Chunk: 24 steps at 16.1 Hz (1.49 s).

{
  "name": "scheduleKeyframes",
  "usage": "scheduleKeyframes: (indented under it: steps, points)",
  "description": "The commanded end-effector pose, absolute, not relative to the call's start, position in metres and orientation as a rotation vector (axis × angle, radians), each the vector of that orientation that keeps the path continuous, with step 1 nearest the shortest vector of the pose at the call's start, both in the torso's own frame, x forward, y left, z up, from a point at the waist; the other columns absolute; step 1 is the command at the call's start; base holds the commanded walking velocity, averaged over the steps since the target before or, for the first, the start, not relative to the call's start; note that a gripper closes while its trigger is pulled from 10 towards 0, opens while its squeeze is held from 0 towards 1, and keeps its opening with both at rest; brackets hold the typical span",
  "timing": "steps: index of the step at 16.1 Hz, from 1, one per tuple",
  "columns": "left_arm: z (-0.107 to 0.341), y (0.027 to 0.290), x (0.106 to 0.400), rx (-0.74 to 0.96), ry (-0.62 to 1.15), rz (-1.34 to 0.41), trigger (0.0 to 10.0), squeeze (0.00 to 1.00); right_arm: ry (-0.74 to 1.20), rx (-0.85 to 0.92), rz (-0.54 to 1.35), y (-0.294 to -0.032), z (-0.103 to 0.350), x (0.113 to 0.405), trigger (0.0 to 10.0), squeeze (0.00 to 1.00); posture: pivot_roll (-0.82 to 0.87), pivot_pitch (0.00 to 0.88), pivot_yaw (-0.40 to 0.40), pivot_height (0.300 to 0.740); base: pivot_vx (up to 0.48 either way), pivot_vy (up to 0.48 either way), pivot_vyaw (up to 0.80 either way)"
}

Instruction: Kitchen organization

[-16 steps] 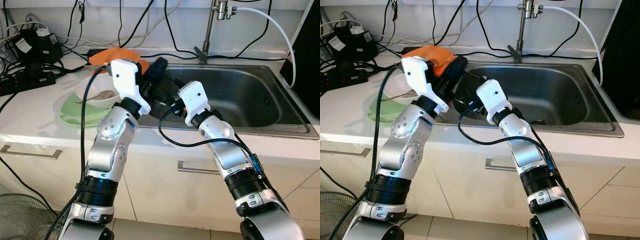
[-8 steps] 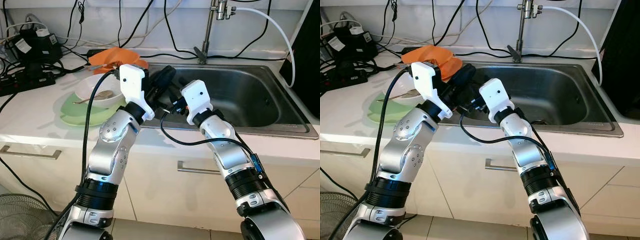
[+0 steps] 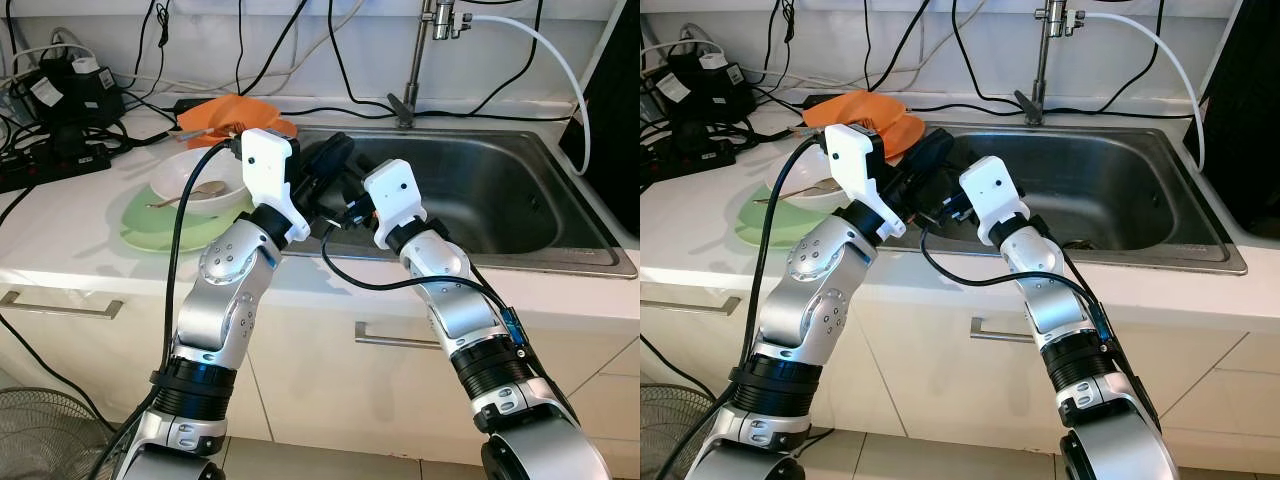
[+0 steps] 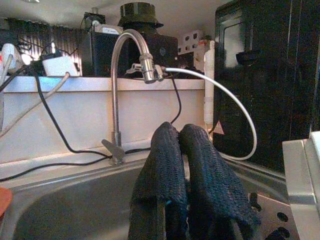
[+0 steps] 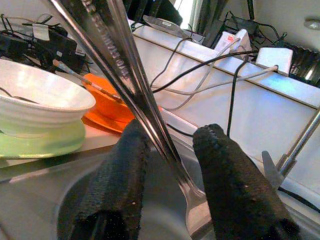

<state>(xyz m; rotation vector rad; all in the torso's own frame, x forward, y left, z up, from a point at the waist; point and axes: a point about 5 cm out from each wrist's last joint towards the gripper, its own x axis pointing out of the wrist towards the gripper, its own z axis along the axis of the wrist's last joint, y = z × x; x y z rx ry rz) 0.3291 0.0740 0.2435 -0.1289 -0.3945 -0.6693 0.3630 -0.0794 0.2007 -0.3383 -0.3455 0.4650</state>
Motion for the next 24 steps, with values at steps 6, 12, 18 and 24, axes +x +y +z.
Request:
scheduleKeyframes:
  steps: [6, 12, 18, 24]
  points:
    - [0.2415, 0.0723, 0.3276, -0.092, -0.384, -0.682, 10.0, 0.0, -0.376, -0.321, 0.444, -0.0816, 0.2099, 0.3642, 0.0, 0.0, 0.01, 0.0, 0.07, 0.74, 0.0, 0.0, 0.0]
    - [0.2369, 0.0706, 0.3282, -0.045, -0.375, -0.679, 10.0, 0.0, -0.369, -0.329, 0.442, -0.0825, 0.2081, 0.3647, 0.0, 0.0, 0.01, 0.0, 0.069, 0.74, 0.0, 0.0, 0.0]
    - [0.2333, 0.0706, 0.3294, -0.029, -0.359, -0.668, 10.0, 1.0, -0.364, -0.332, 0.437, -0.0842, 0.2072, 0.3653, 0.0, 0.0, 0.01, 0.0, 0.066, 0.74, 0.0, 0.0, 0.0]
    - [0.2335, 0.0723, 0.3283, -0.036, -0.359, -0.674, 10.0, 1.0, -0.351, -0.332, 0.416, -0.0876, 0.2057, 0.3672, 0.0, 0.0, 0.01, 0.0, 0.065, 0.74, 0.0, 0.0, 0.0]
